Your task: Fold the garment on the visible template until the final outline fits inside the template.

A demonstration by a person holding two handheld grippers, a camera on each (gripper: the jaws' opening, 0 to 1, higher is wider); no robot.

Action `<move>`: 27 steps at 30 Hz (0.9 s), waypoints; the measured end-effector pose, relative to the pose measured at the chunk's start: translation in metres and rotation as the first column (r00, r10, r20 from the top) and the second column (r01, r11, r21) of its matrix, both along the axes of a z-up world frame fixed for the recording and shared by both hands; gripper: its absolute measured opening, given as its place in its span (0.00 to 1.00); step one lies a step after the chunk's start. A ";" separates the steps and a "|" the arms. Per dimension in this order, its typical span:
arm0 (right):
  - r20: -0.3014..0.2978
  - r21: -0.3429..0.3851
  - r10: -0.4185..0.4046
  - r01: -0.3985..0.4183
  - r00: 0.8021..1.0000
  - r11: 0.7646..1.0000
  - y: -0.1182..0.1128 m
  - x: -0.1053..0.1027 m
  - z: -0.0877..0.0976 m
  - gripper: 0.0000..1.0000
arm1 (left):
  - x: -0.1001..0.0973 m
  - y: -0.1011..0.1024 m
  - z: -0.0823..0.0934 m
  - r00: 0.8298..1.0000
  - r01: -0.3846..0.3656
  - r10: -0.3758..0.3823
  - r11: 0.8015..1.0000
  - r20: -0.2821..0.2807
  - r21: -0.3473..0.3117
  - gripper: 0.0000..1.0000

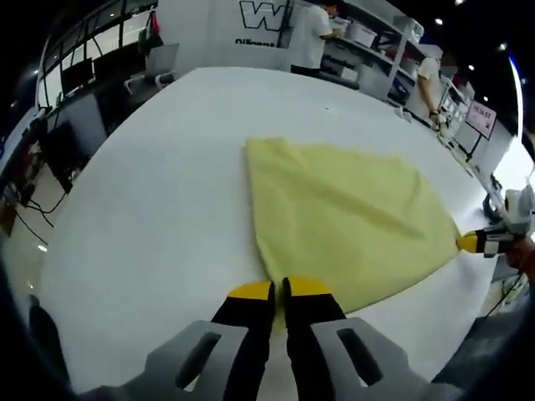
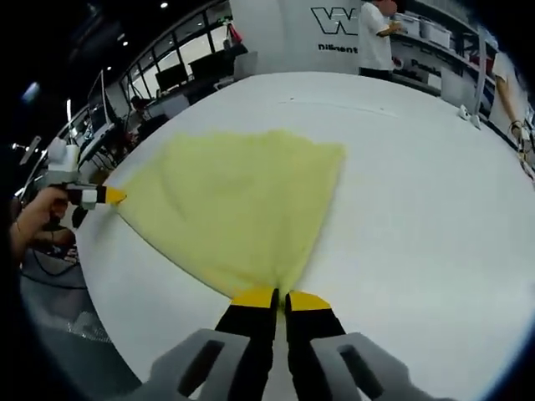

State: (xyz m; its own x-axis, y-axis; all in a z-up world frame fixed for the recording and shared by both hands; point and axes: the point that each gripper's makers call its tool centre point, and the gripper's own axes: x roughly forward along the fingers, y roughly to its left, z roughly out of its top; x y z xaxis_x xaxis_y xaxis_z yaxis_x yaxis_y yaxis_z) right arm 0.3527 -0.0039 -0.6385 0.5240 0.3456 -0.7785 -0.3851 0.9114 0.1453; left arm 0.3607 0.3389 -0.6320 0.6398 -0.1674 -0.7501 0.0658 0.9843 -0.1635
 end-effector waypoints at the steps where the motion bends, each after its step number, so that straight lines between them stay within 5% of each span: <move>1: 0.000 0.000 0.001 -0.001 1.000 1.000 0.000 -0.001 0.000 0.00 | 0.000 0.000 0.000 1.000 0.000 0.000 1.000 0.000 0.000 0.06; 18: 0.002 0.011 -0.012 0.012 1.000 1.000 -0.001 -0.002 -0.002 0.01 | 0.002 0.002 -0.003 1.000 -0.008 0.008 1.000 -0.006 0.019 0.07; 23: 0.102 -0.024 -0.033 0.036 0.994 0.999 -0.008 0.009 0.011 0.24 | 0.009 0.006 0.014 0.997 -0.031 0.031 1.000 0.065 -0.005 0.12; 27: 0.089 0.081 -0.081 0.074 0.993 0.994 0.000 0.007 0.025 0.38 | 0.013 0.006 0.032 0.994 -0.014 0.013 1.000 0.111 0.007 0.35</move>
State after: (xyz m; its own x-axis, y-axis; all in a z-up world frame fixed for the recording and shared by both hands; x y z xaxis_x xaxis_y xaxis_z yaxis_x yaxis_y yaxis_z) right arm 0.3596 -0.0040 -0.6139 0.6199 0.3580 -0.6983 -0.3285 0.9265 0.1834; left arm 0.3741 0.3444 -0.6002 0.7216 -0.1527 -0.6753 0.0700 0.9865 -0.1483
